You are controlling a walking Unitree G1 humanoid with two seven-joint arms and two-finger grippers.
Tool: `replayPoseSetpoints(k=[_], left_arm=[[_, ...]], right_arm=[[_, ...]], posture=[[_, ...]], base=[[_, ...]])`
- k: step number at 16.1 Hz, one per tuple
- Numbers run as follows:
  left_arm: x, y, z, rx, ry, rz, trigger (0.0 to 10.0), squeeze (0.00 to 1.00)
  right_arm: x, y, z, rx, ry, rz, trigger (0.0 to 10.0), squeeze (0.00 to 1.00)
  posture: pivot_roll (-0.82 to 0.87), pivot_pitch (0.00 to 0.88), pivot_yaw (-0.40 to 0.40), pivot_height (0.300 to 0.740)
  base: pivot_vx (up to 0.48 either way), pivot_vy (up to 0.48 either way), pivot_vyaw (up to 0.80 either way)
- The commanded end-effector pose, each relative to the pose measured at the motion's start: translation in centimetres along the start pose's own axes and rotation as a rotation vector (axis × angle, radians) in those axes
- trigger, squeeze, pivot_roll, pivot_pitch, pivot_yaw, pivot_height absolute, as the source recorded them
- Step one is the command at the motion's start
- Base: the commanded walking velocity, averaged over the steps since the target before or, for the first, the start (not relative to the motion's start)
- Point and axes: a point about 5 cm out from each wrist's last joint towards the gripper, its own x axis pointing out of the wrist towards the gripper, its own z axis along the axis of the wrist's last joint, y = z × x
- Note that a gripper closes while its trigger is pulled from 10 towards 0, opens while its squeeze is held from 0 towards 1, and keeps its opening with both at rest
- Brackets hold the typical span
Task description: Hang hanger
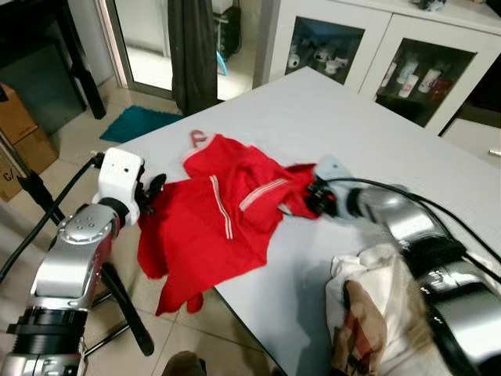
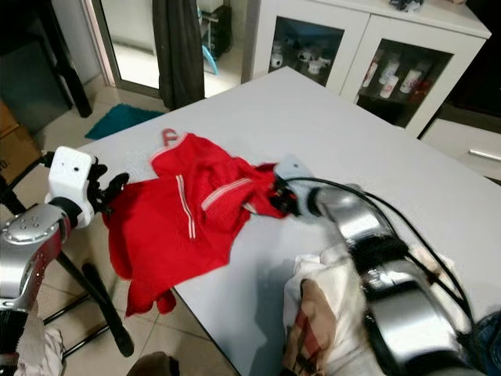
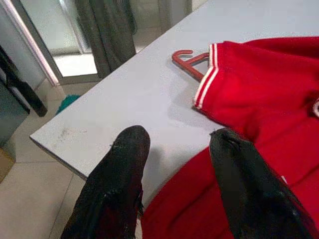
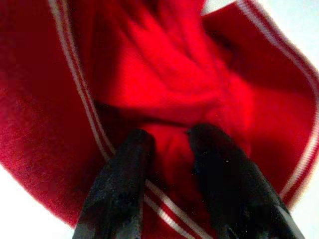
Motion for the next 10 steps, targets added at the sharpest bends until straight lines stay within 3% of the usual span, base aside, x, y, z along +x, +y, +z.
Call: replayPoseSetpoints(k=[1, 3, 6, 8, 10], left_arm=[[0.3, -0.3, 0.1, 0.046, 0.005, -0.031, 10.0, 0.00], [0.4, -0.7, 0.2, 0.086, 0.001, -0.065, 10.0, 0.00], [0.3, -2.0, 0.6, 0.118, -0.023, -0.167, 10.0, 0.00], [0.1, -2.9, 0.2, 0.149, -0.014, -0.236, 10.0, 0.00], [-0.5, -4.4, -0.1, 0.156, -0.016, -0.375, 10.0, 0.00]], right_arm=[[-1.1, 0.0, -1.6, -0.005, 0.061, 0.053, 10.0, 0.00], [-2.2, 0.0, -2.3, -0.007, 0.082, 0.096, 10.0, 0.00], [-3.5, -0.7, -1.4, -0.030, 0.054, 0.100, 10.0, 0.00], [-4.7, -1.3, 1.4, 0.023, -0.090, 0.134, 10.0, 0.00], [-6.3, -2.0, 5.2, 0.094, -0.303, 0.214, 10.0, 0.00]], posture=[[0.11, 0.038, -0.052, 0.740], [0.11, 0.037, -0.049, 0.740], [0.11, 0.036, -0.043, 0.740], [0.11, 0.033, -0.039, 0.740], [0.12, 0.031, -0.040, 0.740]], base=[[0.000, 0.000, 0.00], [0.000, 0.000, 0.00], [0.000, 0.000, 0.00], [0.000, 0.000, 0.00], [0.000, 0.000, 0.00]])
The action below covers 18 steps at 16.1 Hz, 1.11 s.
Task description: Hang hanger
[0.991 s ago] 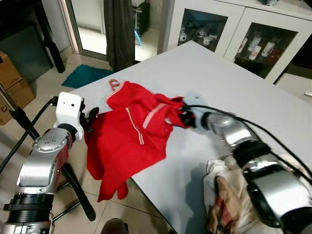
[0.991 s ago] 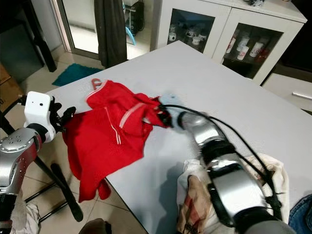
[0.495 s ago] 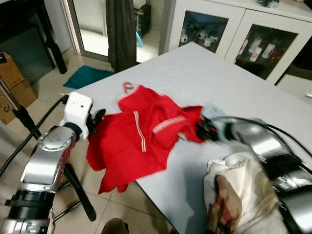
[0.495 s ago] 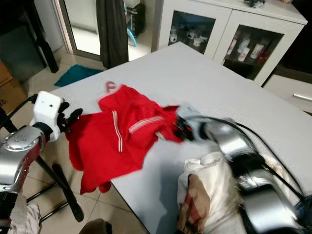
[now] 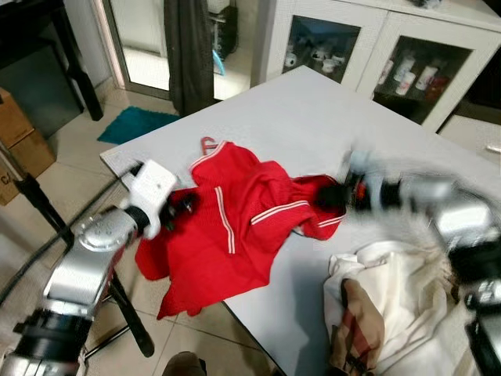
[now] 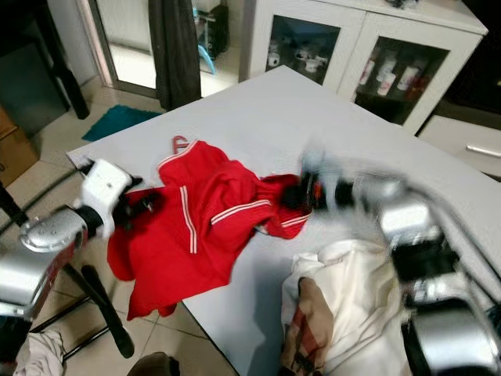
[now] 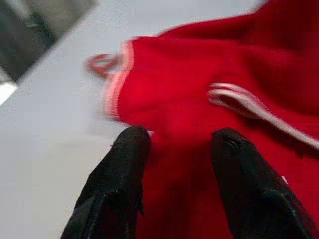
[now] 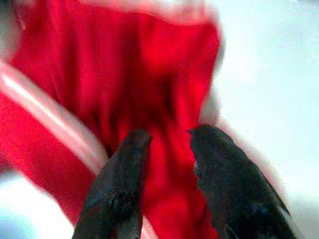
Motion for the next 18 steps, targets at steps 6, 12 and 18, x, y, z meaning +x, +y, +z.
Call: replayPoseSetpoints(k=[6, 12, 18], left_arm=[[-0.8, -4.5, -2.0, -0.042, 0.050, -0.395, 10.0, 0.00], [-1.5, -5.5, -4.7, -0.067, 0.209, -0.562, 10.0, 0.00], [-1.5, -4.0, -5.5, 0.021, 0.294, -0.448, 10.0, 0.00]], right_arm=[[1.5, -0.8, 3.0, 0.083, -0.202, -0.106, 10.0, 0.00], [10.3, 5.7, 2.5, -0.034, -0.150, 0.138, 10.0, 0.00], [13.7, 7.4, -1.3, -0.121, 0.129, 0.157, 10.0, 0.00]], posture=[[0.14, 0.025, -0.041, 0.740], [0.13, 0.023, -0.038, 0.740], [0.15, 0.023, -0.045, 0.740]], base=[[0.000, 0.000, 0.00], [0.000, 0.000, 0.00], [0.000, 0.000, 0.00]])
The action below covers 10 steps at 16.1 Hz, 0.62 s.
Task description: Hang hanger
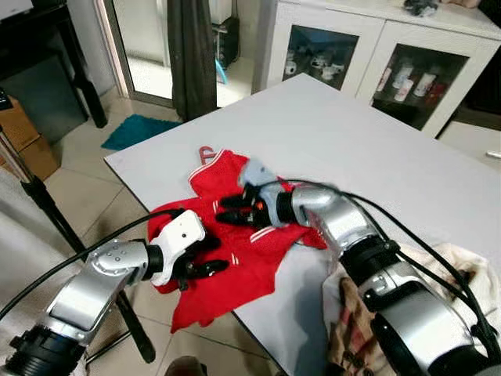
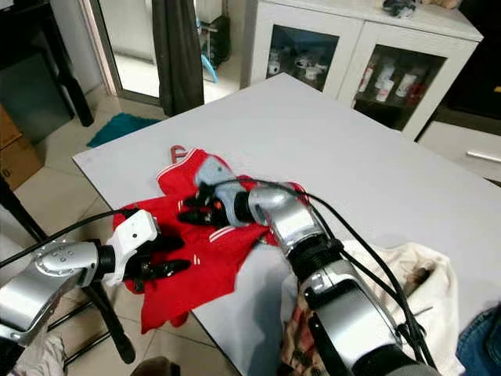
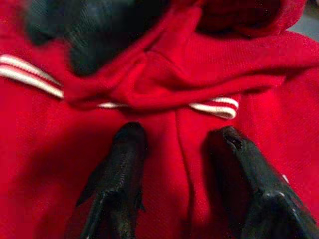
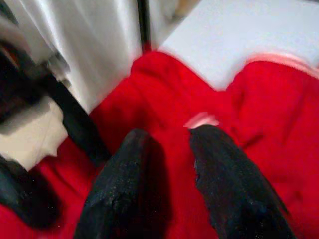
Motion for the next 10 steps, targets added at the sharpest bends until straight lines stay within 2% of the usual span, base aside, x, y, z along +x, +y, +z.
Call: replayPoseSetpoints(k=[1, 3, 6, 8, 10], left_arm=[[-0.4, 0.1, -2.8, -0.033, 0.150, 0.047, 10.0, 0.00], [-1.0, 0.6, -3.1, 0.004, 0.193, 0.083, 10.0, 0.00], [-3.0, 2.4, -3.3, 0.052, 0.285, 0.212, 10.0, 0.00], [-3.7, 3.2, -3.2, 0.067, 0.307, 0.276, 10.0, 0.00], [-5.0, 4.3, -3.2, 0.101, 0.366, 0.365, 10.0, 0.00]], right_arm=[[-0.4, -1.2, -1.3, -0.073, 0.140, -0.109, 10.0, 0.00], [-0.9, -2.0, -2.2, -0.111, 0.218, -0.179, 10.0, 0.00], [-2.9, -3.9, -3.4, -0.269, 0.373, -0.271, 10.0, 0.00], [-3.7, -4.6, -3.8, -0.293, 0.409, -0.304, 10.0, 0.00], [-5.4, -5.6, -4.4, -0.334, 0.472, -0.325, 10.0, 0.00]], posture=[[0.15, 0.023, -0.046, 0.740], [0.15, 0.023, -0.047, 0.740], [0.16, 0.025, -0.051, 0.740], [0.16, 0.025, -0.053, 0.740], [0.16, 0.028, -0.053, 0.740]], base=[[0.000, 0.000, 0.00], [0.000, 0.000, 0.00], [0.000, 0.000, 0.00], [0.000, 0.000, 0.00], [0.000, 0.000, 0.00]])
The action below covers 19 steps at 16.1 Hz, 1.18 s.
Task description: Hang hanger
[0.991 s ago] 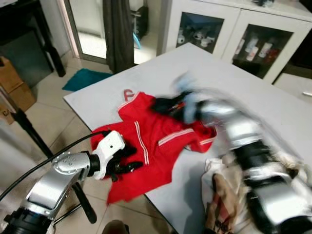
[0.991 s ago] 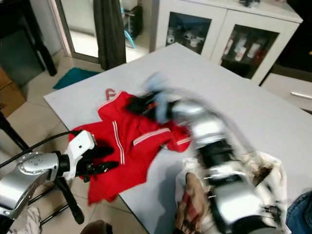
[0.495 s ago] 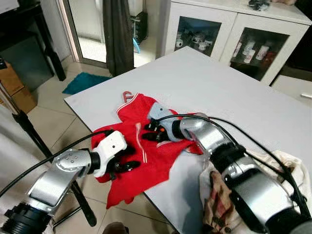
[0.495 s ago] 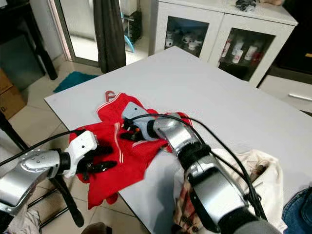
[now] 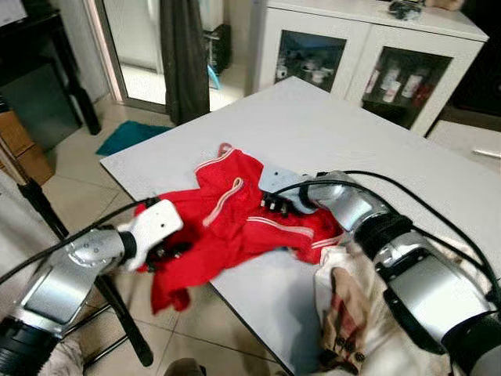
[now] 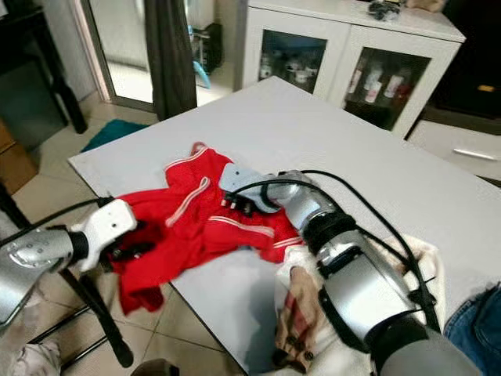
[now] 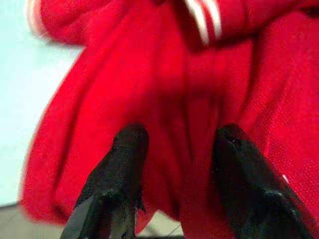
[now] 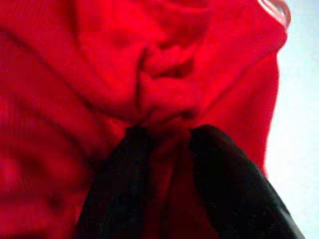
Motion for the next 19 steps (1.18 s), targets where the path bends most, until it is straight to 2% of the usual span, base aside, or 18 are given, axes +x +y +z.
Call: replayPoseSetpoints(k=[1, 3, 4, 5, 6, 8, 9, 10, 11, 13, 14, 15, 17, 18, 19], left_arm=[[-1.1, 1.4, -3.2, -0.018, 0.183, 0.102, 10.0, 0.00], [-1.4, 2.9, -2.8, 0.002, 0.173, 0.209, 10.0, 0.00], [-1.5, 4.3, -2.2, 0.014, 0.139, 0.311, 10.0, 0.00], [-1.8, 6.3, -0.4, 0.041, 0.041, 0.477, 10.0, 0.00], [-2.0, 6.9, 0.5, 0.042, -0.010, 0.535, 10.0, 0.00], [-2.6, 8.0, 3.2, 0.040, -0.187, 0.645, 10.0, 0.00], [-2.8, 8.1, 4.1, 0.038, -0.250, 0.669, 10.0, 0.00], [-2.8, 8.1, 4.4, 0.040, -0.272, 0.675, 10.0, 0.00], [-2.9, 7.6, 4.9, 0.029, -0.328, 0.670, 10.0, 0.00], [-2.6, 6.9, 4.9, 0.003, -0.349, 0.632, 10.0, 0.00], [-2.2, 5.5, 4.6, -0.026, -0.353, 0.555, 10.0, 0.00], [-2.1, 5.0, 4.5, -0.037, -0.346, 0.524, 10.0, 0.00], [-1.8, 2.9, 4.0, -0.106, -0.321, 0.396, 10.0, 0.00], [-1.5, 1.5, 3.7, -0.153, -0.307, 0.313, 10.0, 0.00], [-1.4, 0.9, 3.6, -0.177, -0.298, 0.274, 10.0, 0.00]], right_arm=[[-1.2, -0.3, -3.7, 0.008, 0.145, 0.020, 10.0, 0.00], [-1.9, -0.2, -4.6, -0.001, 0.153, 0.091, 10.0, 0.00], [-2.2, 0.2, -5.0, 0.013, 0.136, 0.143, 10.0, 0.00], [-2.4, 0.6, -4.5, 0.055, 0.065, 0.219, 10.0, 0.00], [-2.4, 0.5, -4.0, 0.077, 0.022, 0.229, 10.0, 0.00], [-2.7, -1.4, -1.2, 0.202, -0.159, 0.146, 10.0, 0.00], [-3.0, -2.4, 0.0, 0.225, -0.219, 0.085, 10.0, 0.00], [-3.0, -2.8, 0.5, 0.242, -0.246, 0.053, 10.0, 0.00], [-2.9, -3.4, 2.3, 0.252, -0.333, 0.005, 10.0, 0.00], [-2.5, -3.0, 3.5, 0.208, -0.367, 0.015, 10.0, 0.00], [-1.9, -2.5, 4.6, 0.156, -0.368, 0.026, 10.0, 0.00], [-1.8, -2.4, 4.9, 0.145, -0.371, 0.027, 10.0, 0.00], [-1.7, -2.4, 6.2, 0.127, -0.419, 0.047, 10.0, 0.00], [-1.4, -1.8, 6.9, 0.123, -0.450, 0.091, 10.0, 0.00], [-1.2, -1.4, 7.2, 0.126, -0.468, 0.123, 10.0, 0.00]], posture=[[0.16, 0.029, -0.054, 0.740], [0.15, 0.031, -0.054, 0.740], [0.15, 0.032, -0.055, 0.740], [0.14, 0.033, -0.057, 0.740], [0.14, 0.033, -0.057, 0.740], [0.14, 0.032, -0.059, 0.740], [0.14, 0.031, -0.063, 0.740], [0.14, 0.031, -0.063, 0.740], [0.14, 0.030, -0.066, 0.740], [0.15, 0.029, -0.068, 0.740], [0.16, 0.027, -0.072, 0.740], [0.16, 0.026, -0.073, 0.740], [0.17, 0.025, -0.077, 0.740], [0.17, 0.024, -0.078, 0.740], [0.18, 0.022, -0.078, 0.740]], base=[[0.000, 0.000, 0.00], [0.000, 0.000, 0.00], [0.000, 0.000, 0.00], [0.000, 0.000, 0.00], [0.000, 0.000, 0.00], [0.000, 0.000, 0.00], [0.000, 0.000, 0.00], [0.000, 0.000, 0.00], [0.000, 0.000, 0.00], [0.000, 0.000, 0.00], [0.000, 0.000, 0.00], [0.000, 0.000, 0.00], [0.000, 0.000, 0.00], [0.000, 0.000, 0.00], [0.000, 0.000, 0.00]])
